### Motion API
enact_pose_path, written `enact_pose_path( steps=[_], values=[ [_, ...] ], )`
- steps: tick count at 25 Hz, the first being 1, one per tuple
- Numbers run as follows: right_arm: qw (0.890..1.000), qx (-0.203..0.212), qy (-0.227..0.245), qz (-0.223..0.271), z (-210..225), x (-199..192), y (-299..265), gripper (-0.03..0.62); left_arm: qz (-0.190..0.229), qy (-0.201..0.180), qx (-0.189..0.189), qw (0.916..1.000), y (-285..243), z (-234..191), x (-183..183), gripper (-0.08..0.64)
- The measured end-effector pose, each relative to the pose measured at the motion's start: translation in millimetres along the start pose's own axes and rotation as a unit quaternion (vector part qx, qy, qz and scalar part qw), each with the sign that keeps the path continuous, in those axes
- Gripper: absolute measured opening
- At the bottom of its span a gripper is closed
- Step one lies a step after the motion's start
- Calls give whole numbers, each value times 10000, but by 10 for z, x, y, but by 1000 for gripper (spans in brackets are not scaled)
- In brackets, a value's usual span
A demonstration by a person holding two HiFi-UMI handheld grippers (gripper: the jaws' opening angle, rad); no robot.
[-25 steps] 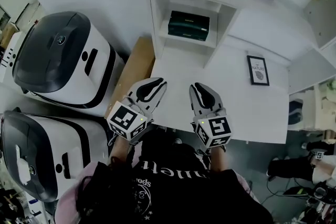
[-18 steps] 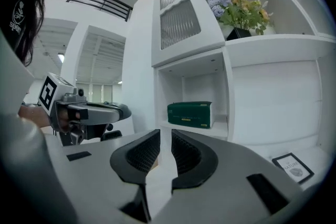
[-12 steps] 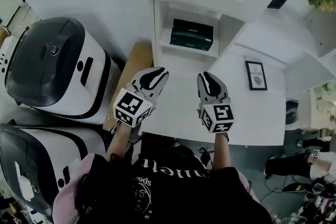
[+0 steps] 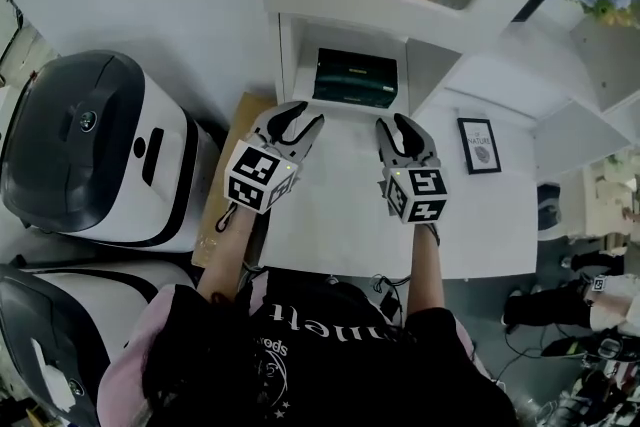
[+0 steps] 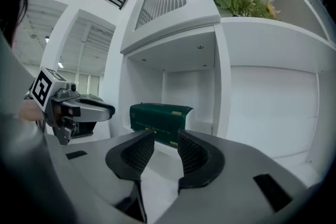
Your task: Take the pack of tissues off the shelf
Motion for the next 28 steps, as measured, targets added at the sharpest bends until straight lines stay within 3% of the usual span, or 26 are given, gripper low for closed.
enact_pose_path(
  steps=[9, 22, 28],
  values=[
    [9999, -116, -44, -107, 192, 113, -304, 190, -281, 108, 159, 9994, -368, -224, -86, 211],
    [9992, -43, -339, -222, 282, 66, -533, 221, -456, 204, -6, 9988, -673, -190, -142, 221],
    [9991, -192, 25, -373, 278, -9, -529, 219, -313, 264, -29, 9992, -682, -190, -151, 221]
  ],
)
Point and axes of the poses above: the fingertips, and each gripper's own axes: y backward along the fingers, z to its right, x out of its top, the point moved 7 cm from there along y, backward along the fingers, and after that the axes turned 14 degrees about -y, right-handed, at the moved point
